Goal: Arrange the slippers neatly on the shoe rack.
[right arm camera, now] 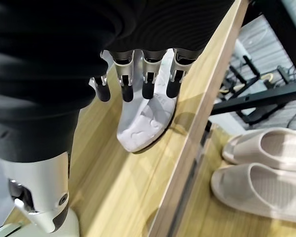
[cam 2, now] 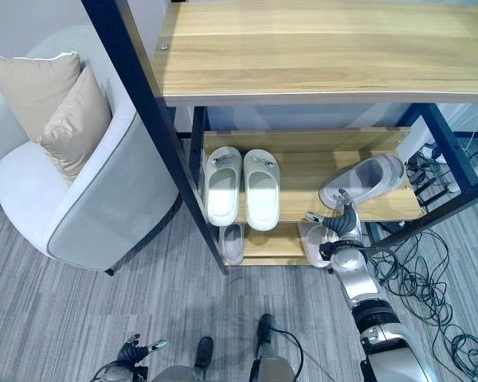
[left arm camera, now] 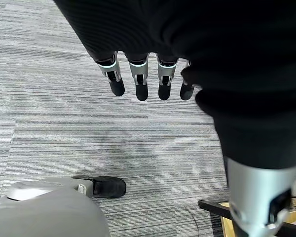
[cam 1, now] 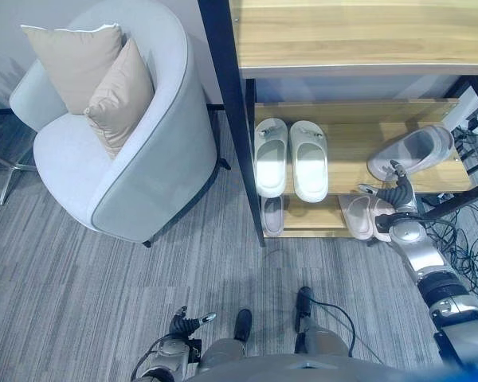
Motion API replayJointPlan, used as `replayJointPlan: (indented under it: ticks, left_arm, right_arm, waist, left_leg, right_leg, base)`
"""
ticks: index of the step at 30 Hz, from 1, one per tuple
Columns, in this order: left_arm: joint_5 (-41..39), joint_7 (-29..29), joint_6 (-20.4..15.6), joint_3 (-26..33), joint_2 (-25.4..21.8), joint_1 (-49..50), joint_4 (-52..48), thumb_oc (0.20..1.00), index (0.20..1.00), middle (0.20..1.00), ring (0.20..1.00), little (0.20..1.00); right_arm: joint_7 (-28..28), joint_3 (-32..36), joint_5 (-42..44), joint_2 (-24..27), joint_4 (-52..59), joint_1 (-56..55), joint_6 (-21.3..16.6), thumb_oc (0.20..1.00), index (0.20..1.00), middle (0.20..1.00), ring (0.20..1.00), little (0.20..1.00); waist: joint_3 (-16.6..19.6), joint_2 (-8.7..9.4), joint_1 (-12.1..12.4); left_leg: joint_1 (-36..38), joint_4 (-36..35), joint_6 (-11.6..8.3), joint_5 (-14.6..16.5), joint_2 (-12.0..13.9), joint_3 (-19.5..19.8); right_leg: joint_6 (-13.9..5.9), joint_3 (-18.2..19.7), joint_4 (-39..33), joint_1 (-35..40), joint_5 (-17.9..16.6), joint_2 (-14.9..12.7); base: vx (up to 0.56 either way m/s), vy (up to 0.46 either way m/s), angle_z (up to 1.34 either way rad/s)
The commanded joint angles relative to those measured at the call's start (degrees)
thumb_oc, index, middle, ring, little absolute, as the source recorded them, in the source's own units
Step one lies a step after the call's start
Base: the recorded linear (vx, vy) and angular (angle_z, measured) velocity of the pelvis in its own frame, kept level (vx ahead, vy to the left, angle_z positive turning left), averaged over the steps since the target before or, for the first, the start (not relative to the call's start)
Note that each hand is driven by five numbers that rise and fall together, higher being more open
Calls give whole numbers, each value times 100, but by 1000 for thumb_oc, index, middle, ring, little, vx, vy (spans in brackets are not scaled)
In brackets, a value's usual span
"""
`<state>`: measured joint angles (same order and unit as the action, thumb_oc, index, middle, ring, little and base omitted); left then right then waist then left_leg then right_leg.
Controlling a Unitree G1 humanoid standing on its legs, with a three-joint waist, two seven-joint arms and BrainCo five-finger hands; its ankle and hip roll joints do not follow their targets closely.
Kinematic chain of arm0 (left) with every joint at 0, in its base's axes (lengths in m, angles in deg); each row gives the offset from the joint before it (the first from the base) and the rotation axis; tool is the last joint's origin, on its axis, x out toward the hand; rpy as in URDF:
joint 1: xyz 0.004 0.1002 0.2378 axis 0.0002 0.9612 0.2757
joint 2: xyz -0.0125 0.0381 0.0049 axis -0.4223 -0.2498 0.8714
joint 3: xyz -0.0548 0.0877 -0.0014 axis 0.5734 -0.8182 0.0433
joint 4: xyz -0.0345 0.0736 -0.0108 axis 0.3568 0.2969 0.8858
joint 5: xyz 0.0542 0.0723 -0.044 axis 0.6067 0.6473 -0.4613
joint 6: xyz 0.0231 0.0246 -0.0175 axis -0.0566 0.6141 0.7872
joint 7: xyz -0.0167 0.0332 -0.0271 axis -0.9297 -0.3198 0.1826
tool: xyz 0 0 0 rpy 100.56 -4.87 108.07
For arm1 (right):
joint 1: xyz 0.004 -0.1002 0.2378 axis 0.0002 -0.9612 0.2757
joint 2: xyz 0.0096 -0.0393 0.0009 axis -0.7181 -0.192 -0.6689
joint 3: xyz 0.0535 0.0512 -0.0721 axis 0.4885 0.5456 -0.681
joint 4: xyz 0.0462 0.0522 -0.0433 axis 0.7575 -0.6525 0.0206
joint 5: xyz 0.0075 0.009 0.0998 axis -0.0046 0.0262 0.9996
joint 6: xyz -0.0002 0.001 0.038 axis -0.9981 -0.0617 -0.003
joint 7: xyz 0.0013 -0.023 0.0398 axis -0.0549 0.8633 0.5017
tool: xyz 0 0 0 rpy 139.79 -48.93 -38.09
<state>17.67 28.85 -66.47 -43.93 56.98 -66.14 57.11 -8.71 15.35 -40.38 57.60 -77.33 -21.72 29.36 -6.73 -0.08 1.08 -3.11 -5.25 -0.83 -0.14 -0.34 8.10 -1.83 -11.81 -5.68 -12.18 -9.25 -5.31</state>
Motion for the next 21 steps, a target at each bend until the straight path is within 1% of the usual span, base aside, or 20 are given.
replayJointPlan:
  ticks: [1, 6, 11, 18, 21]
  left_arm:
    - [-157, 65, -53, -33, -197, -254, 382, 1000, 1000, 1000, 1000, 1000]
    - [-150, 110, -61, 39, -229, -265, 396, 1000, 1000, 1000, 1000, 1000]
    - [-78, 127, -47, 87, -236, -290, 366, 1000, 1000, 1000, 1000, 1000]
    - [23, 135, -45, 114, -233, -292, 347, 1000, 1000, 1000, 1000, 1000]
    - [48, 133, -35, 142, -197, -260, 350, 1000, 1000, 1000, 1000, 1000]
  right_arm:
    - [-321, -309, 138, -12, -207, 125, -147, 1000, 1000, 1000, 1000, 1000]
    - [-504, -554, -53, -281, -386, 115, -105, 1000, 1000, 1000, 1000, 1000]
    - [-658, -691, -230, -499, -277, -143, -107, 1000, 1000, 1000, 1000, 1000]
    - [-690, -617, -238, -563, 14, -357, -214, 1000, 1000, 1000, 1000, 1000]
    - [-557, -439, -353, -527, 301, -510, -268, 1000, 1000, 1000, 1000, 1000]
  waist:
    - [-67, 156, 163]
    - [-63, 175, 201]
    - [-31, 187, 198]
    - [-1, 187, 180]
    - [17, 184, 149]
  left_leg:
    - [-119, 25, -80, 226, -143, -243]
    - [-83, 25, -68, 231, -149, -239]
    - [0, 25, -56, 261, -152, -249]
    - [81, 25, -38, 285, -167, -261]
    - [119, 25, -30, 303, -171, -274]
  right_leg:
    - [-422, 49, 68, 997, 1203, -10]
    - [-423, 41, 68, 1051, 1202, -18]
    - [-420, 53, 68, 1121, 1205, -20]
    - [-427, 75, 68, 1190, 1209, -33]
    - [-432, 92, 68, 1228, 1217, -36]
  base:
    - [-12, 17, 3]
    - [-3, 3, 1]
    - [0, 0, 0]
    - [0, 0, 0]
    - [0, 0, 0]
